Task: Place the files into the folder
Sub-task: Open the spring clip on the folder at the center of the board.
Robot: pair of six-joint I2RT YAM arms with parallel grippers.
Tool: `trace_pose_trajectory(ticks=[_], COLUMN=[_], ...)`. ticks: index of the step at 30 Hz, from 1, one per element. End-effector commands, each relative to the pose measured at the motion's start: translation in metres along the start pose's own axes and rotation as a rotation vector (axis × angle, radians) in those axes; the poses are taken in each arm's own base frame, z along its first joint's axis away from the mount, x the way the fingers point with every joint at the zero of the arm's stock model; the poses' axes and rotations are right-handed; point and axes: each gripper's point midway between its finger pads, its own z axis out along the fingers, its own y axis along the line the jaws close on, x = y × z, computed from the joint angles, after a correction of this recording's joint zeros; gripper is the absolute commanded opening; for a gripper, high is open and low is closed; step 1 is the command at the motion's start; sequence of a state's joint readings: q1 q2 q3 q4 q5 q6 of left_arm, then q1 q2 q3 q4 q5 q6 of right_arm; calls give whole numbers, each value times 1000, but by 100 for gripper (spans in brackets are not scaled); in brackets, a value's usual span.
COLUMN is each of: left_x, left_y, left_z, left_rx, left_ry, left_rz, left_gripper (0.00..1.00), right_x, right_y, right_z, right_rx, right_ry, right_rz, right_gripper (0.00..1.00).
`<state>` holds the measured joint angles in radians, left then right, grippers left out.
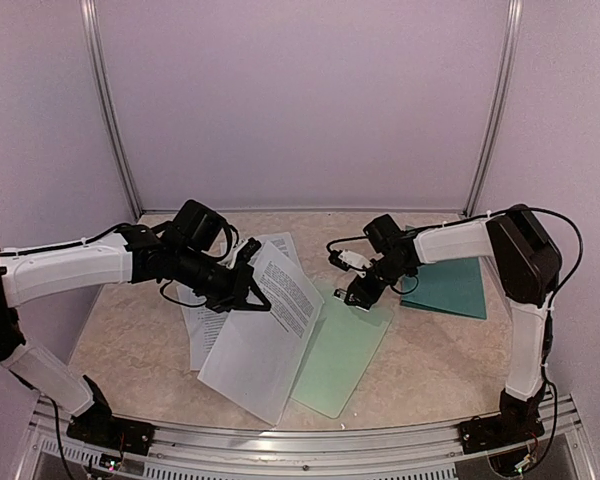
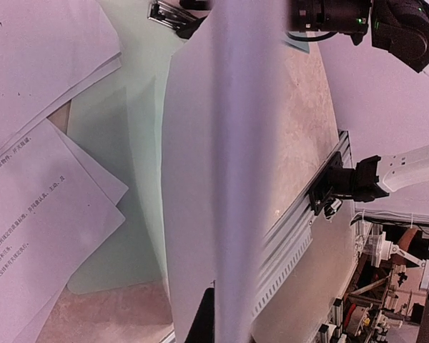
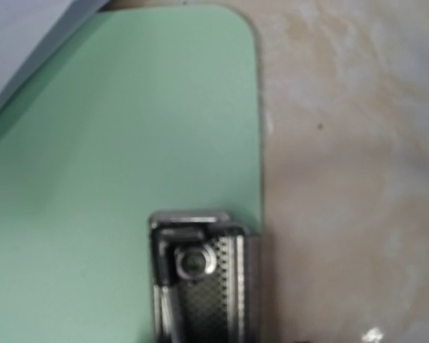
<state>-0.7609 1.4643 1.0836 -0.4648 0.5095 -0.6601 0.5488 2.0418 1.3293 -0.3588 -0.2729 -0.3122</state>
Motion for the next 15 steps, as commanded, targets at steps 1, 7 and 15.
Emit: trace_pose_trajectory(ticks=[1, 7, 15], left_x=[-2, -1, -1], left_y=[-7, -7, -7], left_z=[0, 0, 0], left_rx=[11, 10, 8], left_ry=[2, 3, 3], left_rz=[28, 28, 28], left_gripper=[0, 0, 0], right_x=[27, 32, 33], right_y=[-2, 1, 2], right_z=[2, 2, -2], right_rx=[5, -23, -32], right_ry=[65, 66, 55], right_rz=[48, 55, 53], right_gripper=[43, 33, 38])
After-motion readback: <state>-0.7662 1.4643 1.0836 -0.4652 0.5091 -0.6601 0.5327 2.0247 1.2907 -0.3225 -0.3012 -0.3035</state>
